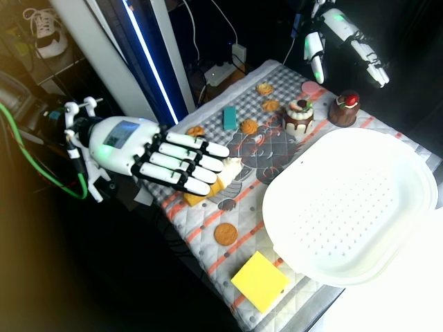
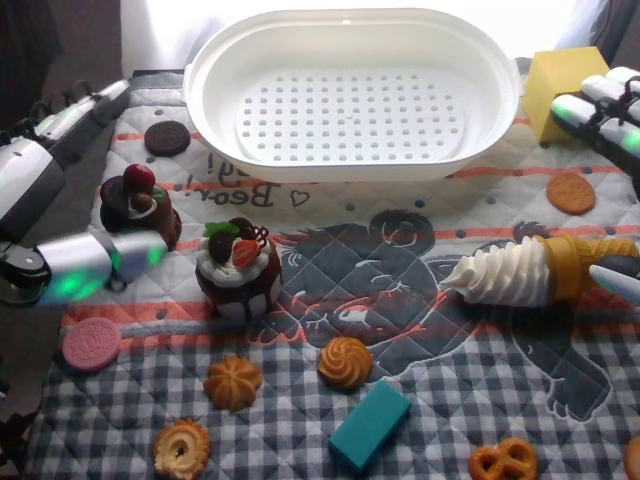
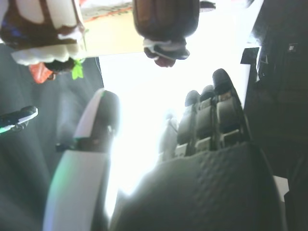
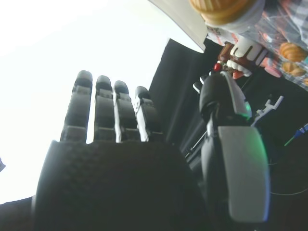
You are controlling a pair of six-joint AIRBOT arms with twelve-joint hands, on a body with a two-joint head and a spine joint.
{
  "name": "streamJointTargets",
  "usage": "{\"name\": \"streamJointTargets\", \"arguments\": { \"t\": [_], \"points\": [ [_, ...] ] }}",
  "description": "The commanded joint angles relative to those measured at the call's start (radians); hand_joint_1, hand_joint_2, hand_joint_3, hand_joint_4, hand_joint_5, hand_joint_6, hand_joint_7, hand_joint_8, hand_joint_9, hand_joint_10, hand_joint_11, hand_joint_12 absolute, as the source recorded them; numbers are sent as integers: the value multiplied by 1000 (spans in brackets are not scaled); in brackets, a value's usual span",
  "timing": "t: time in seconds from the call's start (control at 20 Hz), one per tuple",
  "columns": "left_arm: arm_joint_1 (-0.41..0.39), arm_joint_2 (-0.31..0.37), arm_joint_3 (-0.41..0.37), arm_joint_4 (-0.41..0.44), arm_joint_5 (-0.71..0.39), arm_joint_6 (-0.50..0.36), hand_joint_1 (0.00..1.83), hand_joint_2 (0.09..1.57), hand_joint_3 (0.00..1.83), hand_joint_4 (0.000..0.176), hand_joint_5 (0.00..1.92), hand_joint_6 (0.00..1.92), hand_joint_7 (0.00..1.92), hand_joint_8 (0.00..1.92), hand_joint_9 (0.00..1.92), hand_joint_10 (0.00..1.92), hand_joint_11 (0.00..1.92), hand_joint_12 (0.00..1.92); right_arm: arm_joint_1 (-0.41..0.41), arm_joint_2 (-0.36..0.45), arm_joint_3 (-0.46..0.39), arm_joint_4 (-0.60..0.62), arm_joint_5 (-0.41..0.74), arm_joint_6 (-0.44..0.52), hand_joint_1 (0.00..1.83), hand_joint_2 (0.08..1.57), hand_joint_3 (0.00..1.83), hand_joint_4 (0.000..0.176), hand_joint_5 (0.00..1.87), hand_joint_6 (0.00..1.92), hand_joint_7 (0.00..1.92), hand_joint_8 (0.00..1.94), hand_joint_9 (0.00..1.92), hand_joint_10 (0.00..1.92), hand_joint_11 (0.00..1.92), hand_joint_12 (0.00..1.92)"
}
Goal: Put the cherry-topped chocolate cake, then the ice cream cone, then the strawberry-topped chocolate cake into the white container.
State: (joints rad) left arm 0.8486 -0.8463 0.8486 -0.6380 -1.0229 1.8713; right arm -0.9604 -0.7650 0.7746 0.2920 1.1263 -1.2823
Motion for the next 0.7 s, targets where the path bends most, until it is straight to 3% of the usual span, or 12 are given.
{"name": "streamJointTargets", "arguments": {
  "t": [0.0, 0.15, 0.25, 0.3, 0.35, 0.4, 0.5, 0.55, 0.6, 0.65],
  "points": [
    [-12, 0, 3, 28, -111, -2, 945, 1054, 26, 44, 19, 3, 0, 0, 0, 0, 0, 576, 2, 4, 4, -10, 126, 1, 629, 1179, 12, 30, 0, 0, 0, 0, 0, 0, 0, 988],
    [-16, -6, 21, 9, -82, -2, 927, 1060, 7, 59, 18, 0, 0, 0, 0, 0, 0, 499, 2, 4, 5, -10, 126, 1, 625, 1183, 0, 12, 0, 0, 0, 0, 0, 0, 0, 753],
    [-25, -16, 42, -8, -47, 1, 958, 1065, 4, 67, 11, 0, 0, 0, 0, 0, 0, 487, 2, 4, 5, -10, 126, 1, 645, 1181, 0, 13, 0, 0, 0, 0, 0, 0, 0, 538],
    [-41, -31, 60, -30, -16, 29, 958, 1071, 2, 66, 4, 4, 0, 0, 0, 0, 0, 440, 1, 3, 5, -9, 126, 2, 652, 1180, 0, 23, 0, 0, 0, 0, 0, 0, 0, 584],
    [-53, -42, 70, -45, 5, 62, 981, 1073, 1, 69, 8, 2, 0, 0, 0, 0, 0, 459, 0, 3, 5, -8, 126, 3, 658, 1177, 0, 20, 0, 0, 0, 0, 0, 0, 0, 663],
    [-72, -59, 82, -67, 32, 115, 993, 1084, 1, 67, 14, 1, 0, 0, 0, 0, 0, 522, -1, 3, 5, -6, 126, 3, 650, 1173, 0, 29, 0, 0, 0, 0, 0, 0, 0, 597],
    [-112, -102, 112, -117, 84, 232, 1056, 1085, 0, 69, 46, 8, 0, 0, 0, 0, 0, 579, -3, 3, 5, -4, 126, 4, 658, 1181, 1, 26, 0, 0, 0, 0, 0, 0, 0, 636],
    [-126, -121, 131, -143, 106, 271, 1075, 1089, 0, 84, 61, 5, 0, 0, 0, 0, 0, 700, -3, 3, 5, -3, 126, 5, 664, 1182, 0, 20, 0, 0, 0, 0, 0, 0, 0, 702],
    [-135, -135, 147, -158, 124, 290, 1116, 1086, 0, 87, 95, 5, 0, 0, 0, 0, 0, 804, -4, 2, 5, -3, 126, 6, 679, 1184, 0, 7, 0, 0, 0, 0, 0, 0, 0, 908],
    [-145, -153, 169, -186, 148, 318, 1131, 1095, 0, 79, 150, 11, 29, 4, 6, 2, 0, 1036, -5, 1, 5, -3, 126, 6, 675, 1189, 0, 0, 0, 0, 0, 0, 9, 4, 0, 985]
  ]
}}
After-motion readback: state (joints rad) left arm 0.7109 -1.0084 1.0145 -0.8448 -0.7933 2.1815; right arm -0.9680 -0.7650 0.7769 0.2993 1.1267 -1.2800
